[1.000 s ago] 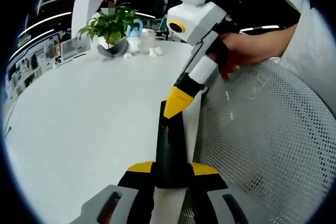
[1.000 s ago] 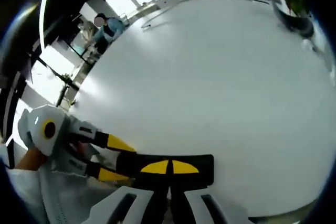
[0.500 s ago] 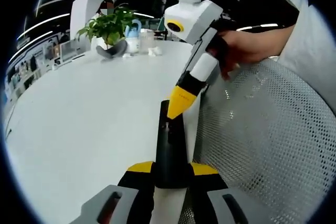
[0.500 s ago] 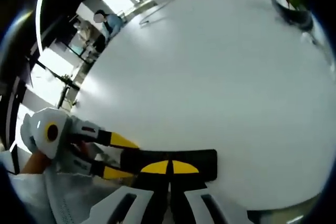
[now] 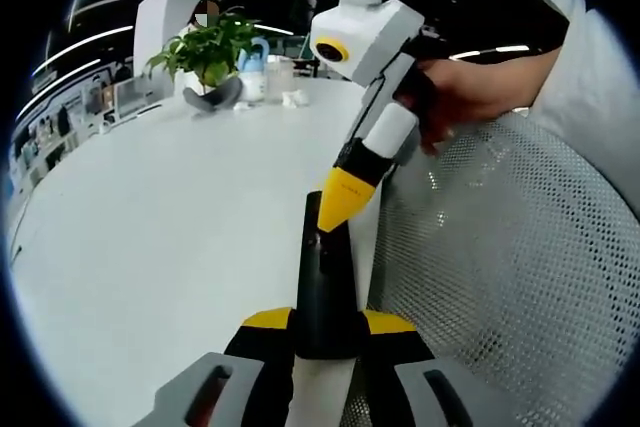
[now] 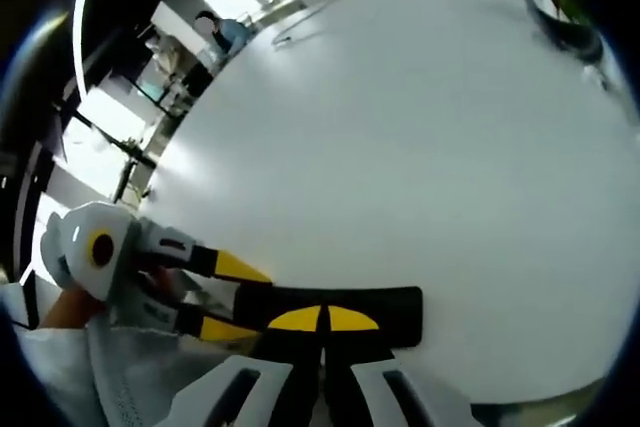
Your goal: Press the specified remote control buttons in sequence, fully releasing each button before pressing the next.
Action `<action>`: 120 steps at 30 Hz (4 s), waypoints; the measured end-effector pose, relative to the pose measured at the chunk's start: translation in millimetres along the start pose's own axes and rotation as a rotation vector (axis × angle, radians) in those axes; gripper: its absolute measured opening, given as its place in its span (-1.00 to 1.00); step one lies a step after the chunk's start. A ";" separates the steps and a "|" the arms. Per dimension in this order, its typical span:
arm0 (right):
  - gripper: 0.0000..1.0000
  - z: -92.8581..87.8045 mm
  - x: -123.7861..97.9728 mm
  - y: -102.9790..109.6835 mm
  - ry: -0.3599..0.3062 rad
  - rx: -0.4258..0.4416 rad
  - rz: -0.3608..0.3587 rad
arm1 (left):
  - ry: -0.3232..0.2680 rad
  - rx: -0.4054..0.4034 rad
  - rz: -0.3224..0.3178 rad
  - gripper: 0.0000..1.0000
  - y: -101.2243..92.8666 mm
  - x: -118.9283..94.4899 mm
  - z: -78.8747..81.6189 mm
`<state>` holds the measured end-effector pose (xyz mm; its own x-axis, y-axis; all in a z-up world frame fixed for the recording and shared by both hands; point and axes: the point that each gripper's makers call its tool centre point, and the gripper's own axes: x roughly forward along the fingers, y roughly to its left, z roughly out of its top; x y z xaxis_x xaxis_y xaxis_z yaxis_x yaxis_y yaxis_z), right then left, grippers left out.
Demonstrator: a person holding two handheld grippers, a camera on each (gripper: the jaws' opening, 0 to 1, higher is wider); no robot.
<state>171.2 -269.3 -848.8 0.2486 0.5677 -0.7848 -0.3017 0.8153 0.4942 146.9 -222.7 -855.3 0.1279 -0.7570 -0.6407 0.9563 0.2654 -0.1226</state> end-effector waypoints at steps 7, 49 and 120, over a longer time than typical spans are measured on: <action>-1.00 -1.4 -0.1 -0.6 -0.003 0.070 0.016 | 0.000 0.003 0.000 -0.51 0.0 -0.1 -0.5; -1.00 -13.1 -9.9 -10.9 0.072 0.231 -0.021 | 0.004 0.012 0.002 -0.51 -1.2 0.6 -0.2; -1.00 0.6 -4.2 -12.1 -0.004 0.076 -0.049 | -0.003 0.016 -0.002 -0.51 -0.1 0.2 -0.2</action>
<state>174.3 -281.5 -851.3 0.2647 0.5269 -0.8077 -0.2182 0.8485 0.4820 146.8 -222.8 -855.6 0.1272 -0.7592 -0.6383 0.9606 0.2546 -0.1114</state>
